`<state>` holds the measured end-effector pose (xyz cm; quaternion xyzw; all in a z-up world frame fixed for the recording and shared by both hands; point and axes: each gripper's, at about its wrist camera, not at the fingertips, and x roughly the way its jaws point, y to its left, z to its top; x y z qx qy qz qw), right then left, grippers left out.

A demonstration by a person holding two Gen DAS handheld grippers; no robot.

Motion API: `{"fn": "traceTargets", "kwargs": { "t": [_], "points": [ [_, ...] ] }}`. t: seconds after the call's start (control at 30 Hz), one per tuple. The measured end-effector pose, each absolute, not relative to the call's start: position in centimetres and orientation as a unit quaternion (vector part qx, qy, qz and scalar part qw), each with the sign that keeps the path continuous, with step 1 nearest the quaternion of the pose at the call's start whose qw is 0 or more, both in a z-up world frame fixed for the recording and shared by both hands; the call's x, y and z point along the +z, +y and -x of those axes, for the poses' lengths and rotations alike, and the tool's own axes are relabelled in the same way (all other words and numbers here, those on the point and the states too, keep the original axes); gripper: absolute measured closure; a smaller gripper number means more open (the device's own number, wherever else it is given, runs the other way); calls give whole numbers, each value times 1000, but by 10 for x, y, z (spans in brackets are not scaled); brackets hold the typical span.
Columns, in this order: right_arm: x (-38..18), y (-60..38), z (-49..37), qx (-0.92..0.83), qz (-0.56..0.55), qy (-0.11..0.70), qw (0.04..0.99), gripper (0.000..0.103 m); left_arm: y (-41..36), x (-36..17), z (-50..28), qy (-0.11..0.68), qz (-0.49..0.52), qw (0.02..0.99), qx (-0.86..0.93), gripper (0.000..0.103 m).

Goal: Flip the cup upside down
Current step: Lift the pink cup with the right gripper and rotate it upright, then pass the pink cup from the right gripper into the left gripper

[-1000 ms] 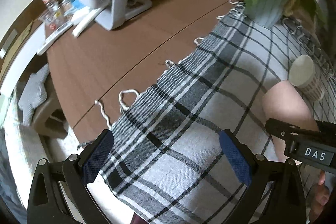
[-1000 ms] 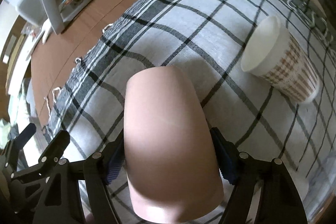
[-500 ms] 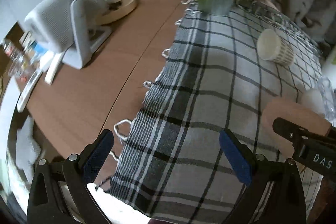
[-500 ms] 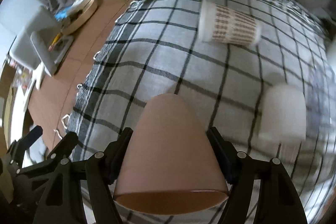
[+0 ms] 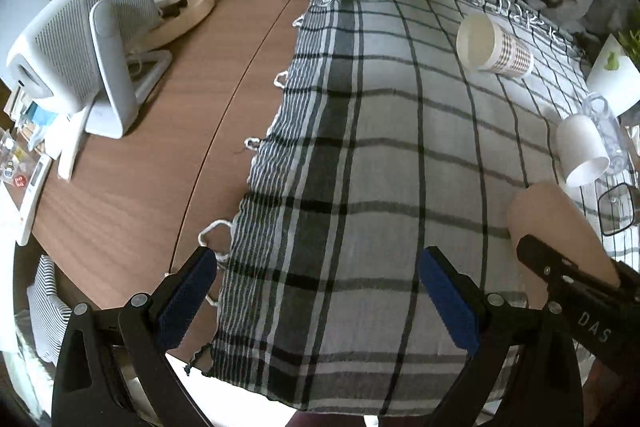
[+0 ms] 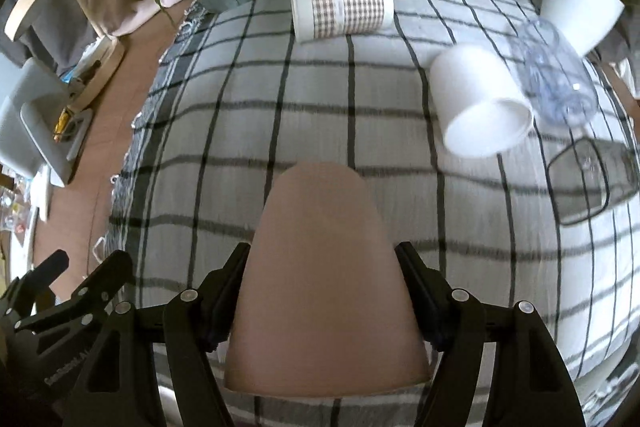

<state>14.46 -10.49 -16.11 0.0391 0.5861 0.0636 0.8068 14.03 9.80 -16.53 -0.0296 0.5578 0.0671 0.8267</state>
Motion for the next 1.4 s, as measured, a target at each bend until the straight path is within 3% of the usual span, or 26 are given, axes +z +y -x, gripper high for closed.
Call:
{"fn": "traceTargets", "kwargs": {
  "t": [0.53,0.63,1.0,1.4],
  "points": [
    [-184,-105,-135,89,-55,617,780,31,88,-165,-129,564,25,821,80,0],
    [-183,-108,-137,91,-61,620,777,25,85,-162,-129,565,22,820,84,0],
    [-107,-160,-114,52,-96,548,829,21,40,-118,-131,530,-2,847,39,0],
    [-102,-242,-107,20,-165,538,826,21,-41,-141,-168,605,25,793,-68,4]
  ]
}}
